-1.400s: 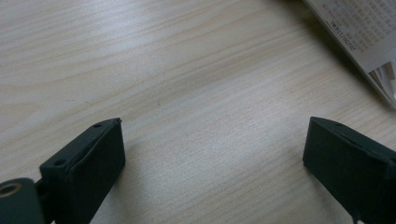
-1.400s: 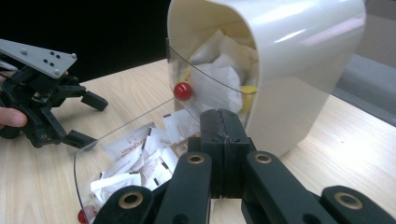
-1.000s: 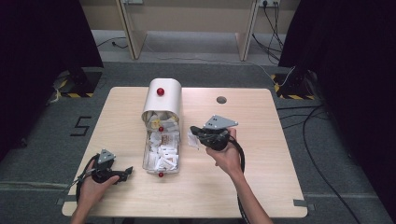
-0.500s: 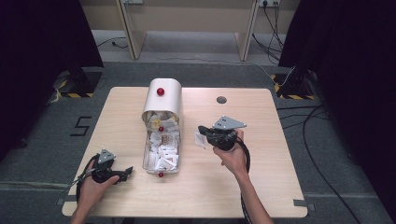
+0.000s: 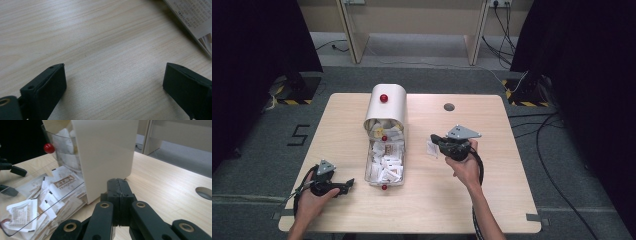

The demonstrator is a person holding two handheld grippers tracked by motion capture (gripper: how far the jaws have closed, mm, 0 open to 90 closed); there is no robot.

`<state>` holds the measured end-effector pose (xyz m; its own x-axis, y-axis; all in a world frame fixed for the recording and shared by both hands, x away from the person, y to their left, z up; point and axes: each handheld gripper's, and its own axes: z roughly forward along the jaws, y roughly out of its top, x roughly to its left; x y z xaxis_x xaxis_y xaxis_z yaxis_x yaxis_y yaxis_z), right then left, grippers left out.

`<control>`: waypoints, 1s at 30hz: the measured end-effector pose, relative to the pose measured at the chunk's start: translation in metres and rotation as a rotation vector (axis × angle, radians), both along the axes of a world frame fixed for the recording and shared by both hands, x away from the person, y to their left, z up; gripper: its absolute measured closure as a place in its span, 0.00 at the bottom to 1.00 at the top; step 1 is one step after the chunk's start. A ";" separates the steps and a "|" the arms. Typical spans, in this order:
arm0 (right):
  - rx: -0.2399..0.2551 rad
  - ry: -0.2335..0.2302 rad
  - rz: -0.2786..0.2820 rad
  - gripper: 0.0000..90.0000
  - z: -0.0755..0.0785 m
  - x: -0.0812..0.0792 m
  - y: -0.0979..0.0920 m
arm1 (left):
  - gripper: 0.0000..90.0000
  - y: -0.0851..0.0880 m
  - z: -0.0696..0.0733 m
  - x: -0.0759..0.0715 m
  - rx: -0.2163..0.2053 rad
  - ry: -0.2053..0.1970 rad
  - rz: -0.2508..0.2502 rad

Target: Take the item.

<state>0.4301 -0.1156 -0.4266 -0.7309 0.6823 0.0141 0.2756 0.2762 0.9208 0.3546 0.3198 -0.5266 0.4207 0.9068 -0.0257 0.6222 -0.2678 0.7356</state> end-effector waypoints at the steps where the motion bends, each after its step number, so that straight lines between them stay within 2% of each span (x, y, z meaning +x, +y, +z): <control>1: 0.000 0.003 -0.009 1.00 -0.001 0.002 -0.002 | 0.05 0.000 0.000 0.000 0.000 0.000 0.000; 30: -0.033 0.058 -0.081 1.00 -0.029 0.021 -0.015 | 0.05 0.000 0.000 0.000 0.001 0.000 0.000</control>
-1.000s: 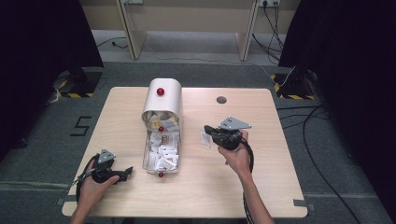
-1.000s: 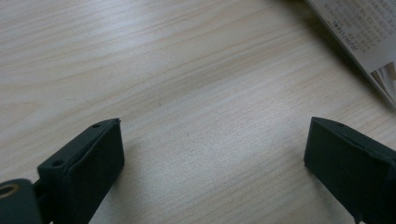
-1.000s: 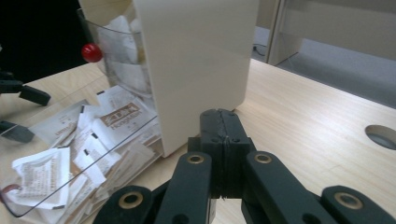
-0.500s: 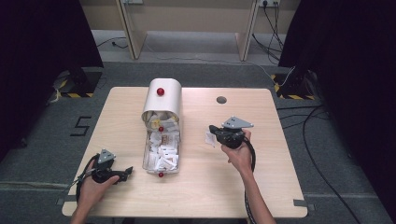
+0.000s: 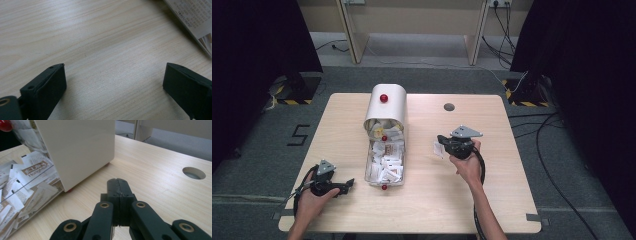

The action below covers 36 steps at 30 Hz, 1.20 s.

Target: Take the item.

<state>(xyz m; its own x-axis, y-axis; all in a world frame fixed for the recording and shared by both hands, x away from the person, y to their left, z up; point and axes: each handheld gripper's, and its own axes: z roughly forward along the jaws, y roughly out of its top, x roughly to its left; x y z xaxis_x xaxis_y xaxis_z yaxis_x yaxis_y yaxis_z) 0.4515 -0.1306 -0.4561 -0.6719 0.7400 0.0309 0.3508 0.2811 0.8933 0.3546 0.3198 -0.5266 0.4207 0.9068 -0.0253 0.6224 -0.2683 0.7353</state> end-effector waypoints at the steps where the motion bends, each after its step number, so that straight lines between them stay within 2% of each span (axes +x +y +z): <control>1: -0.003 0.007 -0.003 1.00 -0.002 0.001 -0.001 | 0.05 0.000 0.000 0.000 0.000 0.000 0.000; 25: -0.036 0.061 -0.027 1.00 -0.026 0.011 -0.002 | 0.05 0.000 0.000 0.000 0.000 0.000 0.000; 36: -0.043 0.070 -0.025 1.00 -0.030 0.012 -0.001 | 0.05 0.000 0.000 0.000 0.000 0.000 0.000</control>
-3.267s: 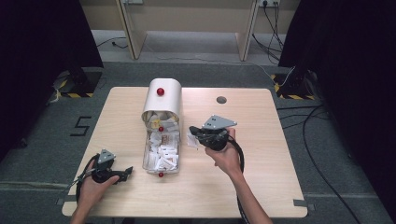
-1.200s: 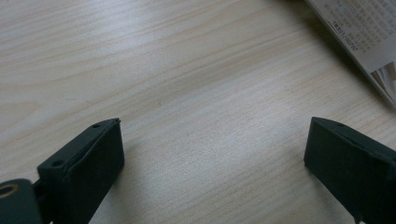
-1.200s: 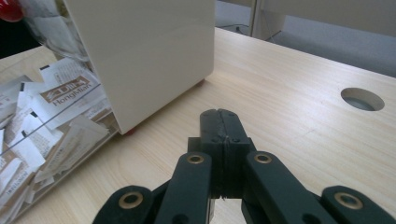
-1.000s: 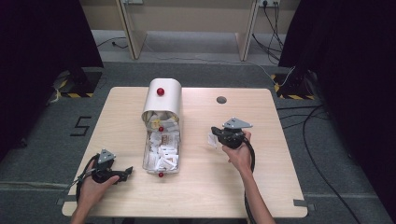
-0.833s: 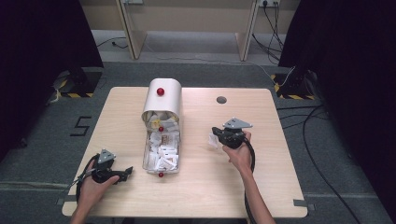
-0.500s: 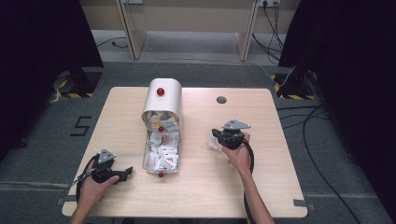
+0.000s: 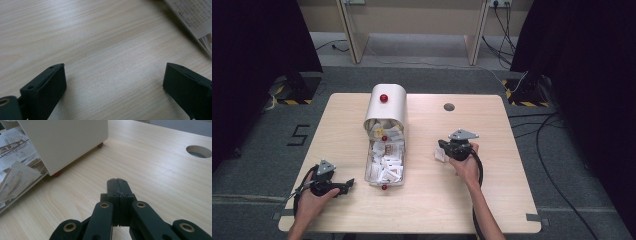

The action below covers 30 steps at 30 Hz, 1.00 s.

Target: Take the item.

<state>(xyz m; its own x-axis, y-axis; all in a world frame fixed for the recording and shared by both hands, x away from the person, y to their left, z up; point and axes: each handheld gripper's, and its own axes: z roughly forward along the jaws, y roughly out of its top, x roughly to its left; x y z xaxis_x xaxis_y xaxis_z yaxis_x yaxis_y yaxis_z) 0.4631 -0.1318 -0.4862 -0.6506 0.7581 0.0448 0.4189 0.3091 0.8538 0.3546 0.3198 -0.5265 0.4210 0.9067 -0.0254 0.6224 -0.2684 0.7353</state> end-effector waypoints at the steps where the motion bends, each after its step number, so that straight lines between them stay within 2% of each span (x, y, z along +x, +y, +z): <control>1: 0.000 0.000 -0.001 1.00 0.000 0.000 0.000 | 0.05 0.000 0.000 0.000 0.000 0.000 0.000; 4: 0.013 0.007 -0.008 0.95 -0.001 0.001 0.000 | 0.05 0.000 0.000 0.000 0.000 0.000 0.000; 7: 0.005 0.013 -0.014 0.90 -0.002 0.001 -0.001 | 0.05 0.000 0.000 0.000 0.000 0.000 0.000; 12: 0.009 0.006 -0.020 0.86 0.001 0.000 -0.001 | 0.05 0.000 0.000 0.000 0.000 0.000 0.000; 17: 0.011 -0.006 -0.031 0.75 0.006 -0.003 -0.002 | 0.05 0.000 0.000 0.000 0.000 0.000 0.000; 30: 0.001 0.007 -0.021 0.68 0.011 -0.015 -0.009 | 0.04 0.000 0.000 0.000 0.000 0.001 -0.001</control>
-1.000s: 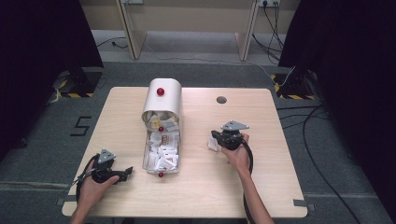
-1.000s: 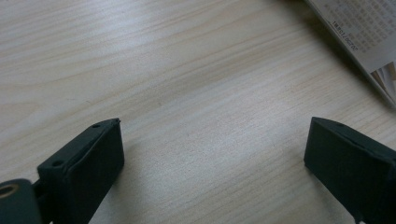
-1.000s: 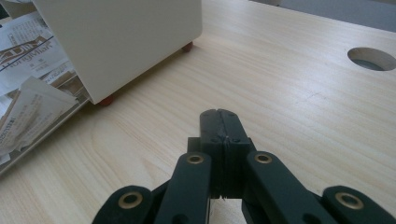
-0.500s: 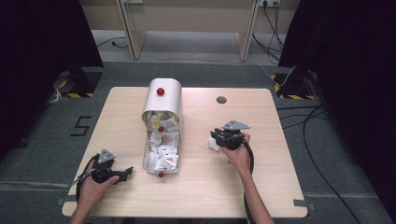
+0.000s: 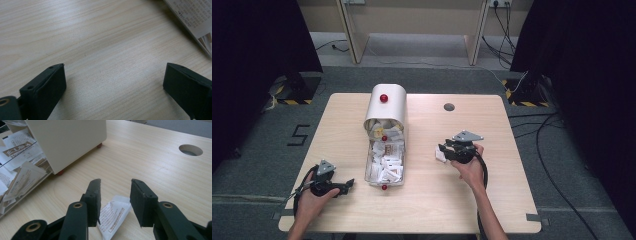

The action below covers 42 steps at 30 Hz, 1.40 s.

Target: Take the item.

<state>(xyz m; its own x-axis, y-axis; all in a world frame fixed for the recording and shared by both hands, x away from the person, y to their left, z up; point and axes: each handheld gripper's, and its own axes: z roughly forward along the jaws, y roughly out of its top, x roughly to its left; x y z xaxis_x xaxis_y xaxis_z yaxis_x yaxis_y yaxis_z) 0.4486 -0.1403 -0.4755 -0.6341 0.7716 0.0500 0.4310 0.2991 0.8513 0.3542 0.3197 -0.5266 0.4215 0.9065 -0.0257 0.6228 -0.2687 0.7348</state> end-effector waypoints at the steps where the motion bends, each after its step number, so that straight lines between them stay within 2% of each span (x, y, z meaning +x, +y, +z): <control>1: -0.004 -0.004 0.004 0.67 0.000 -0.001 0.000 | 0.04 0.000 0.000 0.000 0.000 0.000 0.000; 10: -0.035 0.017 0.012 0.59 -0.002 -0.012 0.000 | 0.04 0.000 0.000 0.000 0.000 0.000 0.000; 19: -0.034 0.025 -0.029 0.51 -0.001 -0.024 -0.014 | 0.04 0.000 0.000 0.000 0.000 0.000 -0.002; 27: -0.034 0.028 -0.050 0.49 -0.001 -0.032 -0.028 | 0.04 0.000 0.000 0.000 0.000 0.000 -0.002; 42: -0.051 0.031 -0.042 0.46 -0.004 -0.042 -0.029 | 0.04 0.000 0.000 -0.001 0.000 0.000 -0.002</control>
<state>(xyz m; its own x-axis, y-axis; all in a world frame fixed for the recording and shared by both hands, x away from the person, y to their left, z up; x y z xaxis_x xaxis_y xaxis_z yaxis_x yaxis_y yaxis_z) 0.4064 -0.1696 -0.4791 -0.6000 0.7995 0.0287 0.4697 0.3230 0.8216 0.3537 0.3197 -0.5266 0.4229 0.9058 -0.0262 0.6227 -0.2695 0.7346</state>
